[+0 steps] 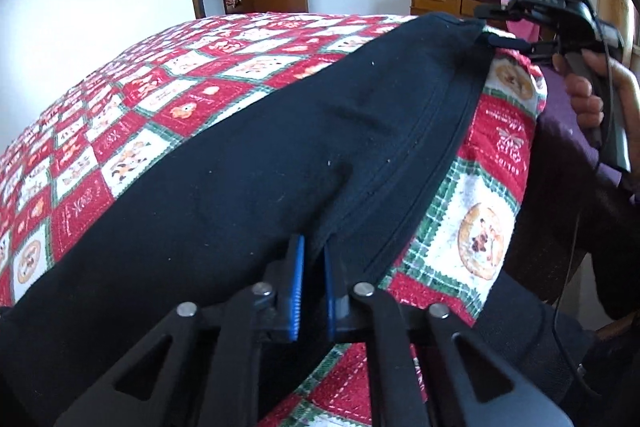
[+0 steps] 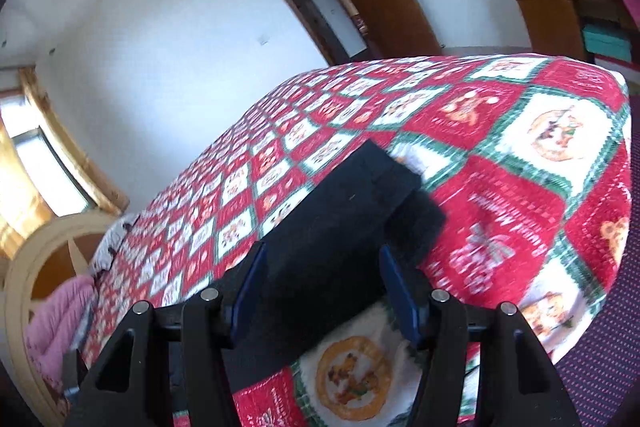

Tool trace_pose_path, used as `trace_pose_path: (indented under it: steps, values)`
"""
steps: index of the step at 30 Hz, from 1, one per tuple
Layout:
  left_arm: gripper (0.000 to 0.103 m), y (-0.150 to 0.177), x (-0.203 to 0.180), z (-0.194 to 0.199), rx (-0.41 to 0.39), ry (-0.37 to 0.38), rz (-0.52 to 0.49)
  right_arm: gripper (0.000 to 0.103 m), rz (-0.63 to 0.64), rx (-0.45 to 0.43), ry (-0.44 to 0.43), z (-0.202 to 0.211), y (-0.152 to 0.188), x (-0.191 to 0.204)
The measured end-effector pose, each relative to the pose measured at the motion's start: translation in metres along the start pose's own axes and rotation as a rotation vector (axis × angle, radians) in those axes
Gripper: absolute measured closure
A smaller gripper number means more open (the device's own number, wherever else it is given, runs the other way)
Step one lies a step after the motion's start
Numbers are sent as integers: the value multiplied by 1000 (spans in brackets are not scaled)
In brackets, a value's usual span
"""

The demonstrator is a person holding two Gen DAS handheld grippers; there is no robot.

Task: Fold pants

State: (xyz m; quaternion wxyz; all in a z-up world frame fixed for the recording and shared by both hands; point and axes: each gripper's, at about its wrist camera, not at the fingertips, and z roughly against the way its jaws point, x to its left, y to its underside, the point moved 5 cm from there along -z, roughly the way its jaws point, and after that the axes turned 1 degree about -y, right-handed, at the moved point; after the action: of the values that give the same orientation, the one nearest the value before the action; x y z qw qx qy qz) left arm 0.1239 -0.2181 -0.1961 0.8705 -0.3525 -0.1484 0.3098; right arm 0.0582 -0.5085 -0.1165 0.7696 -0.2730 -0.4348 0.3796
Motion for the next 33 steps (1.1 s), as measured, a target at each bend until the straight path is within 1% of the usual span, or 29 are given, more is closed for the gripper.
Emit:
trace_pose_path:
  steps: [1,2,4,6,7,9,12,14,17,19,21,23,26,28,29,31,32,33]
  values:
    - [95,0,-1,0,-2,2,1,47,-16,-3,6,0,-2,-4]
    - [95,0,-1,1,-6,6,1,52,-39,-3,8,-2,-5,-8]
    - [96,-2,-1,2,-14,12,10,56,-85,3,-6,-8,-8,-16]
    - [96,-4,-1,8,-37,26,16,68,-97,3,-9,-13,-11,-19]
    - [96,-5,-1,9,-43,26,13,71,-91,0,-9,-15,-13,-19]
    - [96,-7,-2,12,-50,31,0,100,-100,2,-21,-21,-16,-22]
    - [98,-7,-2,11,-50,32,-7,100,-118,11,-38,-25,-19,-25]
    - [98,-7,0,11,-53,36,-5,100,-82,0,-44,-18,-20,-18]
    - [98,-7,1,20,-73,68,12,100,-17,-28,-60,0,-20,-1]
    - [98,-6,1,24,-81,73,14,100,-2,-36,-48,7,-17,0]
    - [98,-4,1,23,-78,76,17,100,-10,-19,-26,4,-13,-8]
    - [98,-2,1,21,-74,84,17,100,-55,5,12,-4,-10,-24]
    - [98,2,-3,21,-71,99,25,100,-112,14,8,-4,-8,-35]
    - [98,5,-7,20,-66,98,13,100,-95,5,15,0,-11,-31]
    - [98,6,-8,16,-58,80,4,100,-85,8,28,-1,-11,-31]
    - [97,10,-7,11,-48,75,8,100,-78,29,51,-7,-7,-34]
    - [96,11,-7,9,-42,74,13,100,-86,31,45,-8,-4,-36]
    - [90,13,-6,7,-35,66,18,100,-90,29,42,-7,-4,-37]
